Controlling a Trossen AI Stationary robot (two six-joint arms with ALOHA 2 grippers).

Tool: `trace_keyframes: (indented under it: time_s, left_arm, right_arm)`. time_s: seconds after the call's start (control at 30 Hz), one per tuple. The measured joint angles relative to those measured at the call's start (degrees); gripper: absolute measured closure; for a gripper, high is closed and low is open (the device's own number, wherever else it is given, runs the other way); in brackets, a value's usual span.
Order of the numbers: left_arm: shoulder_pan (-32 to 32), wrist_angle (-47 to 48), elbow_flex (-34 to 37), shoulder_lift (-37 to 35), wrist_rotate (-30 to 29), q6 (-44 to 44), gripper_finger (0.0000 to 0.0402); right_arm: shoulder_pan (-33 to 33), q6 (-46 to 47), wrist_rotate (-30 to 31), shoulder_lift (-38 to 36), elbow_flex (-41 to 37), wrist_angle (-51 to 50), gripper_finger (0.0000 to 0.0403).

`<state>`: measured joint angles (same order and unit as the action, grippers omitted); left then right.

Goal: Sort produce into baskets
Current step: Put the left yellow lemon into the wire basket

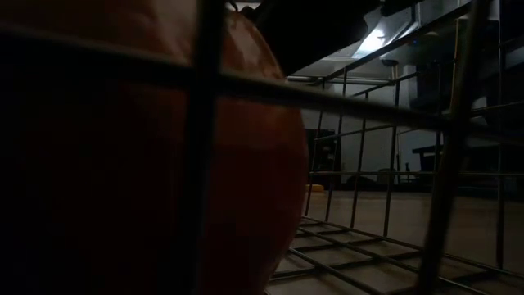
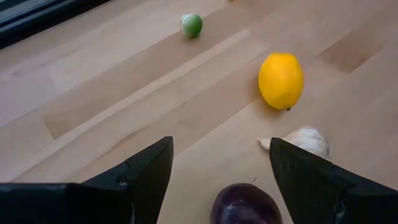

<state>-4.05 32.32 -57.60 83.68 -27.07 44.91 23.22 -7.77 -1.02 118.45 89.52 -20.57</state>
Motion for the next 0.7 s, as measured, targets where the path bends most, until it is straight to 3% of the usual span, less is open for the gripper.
trace_keyframes:
  time_s: [0.2,0.47,0.7]
  left_arm:
    - [0.0,0.02,0.0,0.0,0.0,0.05,0.0139]
    - [-0.04,0.88,0.0,0.0,2.49,0.31,0.0139]
    - [-1.01,6.77,0.0,-0.02,8.14,10.6,0.0139]
  right_arm:
    - [0.0,0.0,0.04,0.0,0.0,-0.05,0.0129]
    - [0.0,0.01,1.59,0.0,0.0,-0.1,0.0121]
    - [0.0,0.0,1.97,-0.02,0.03,-0.32,0.012]
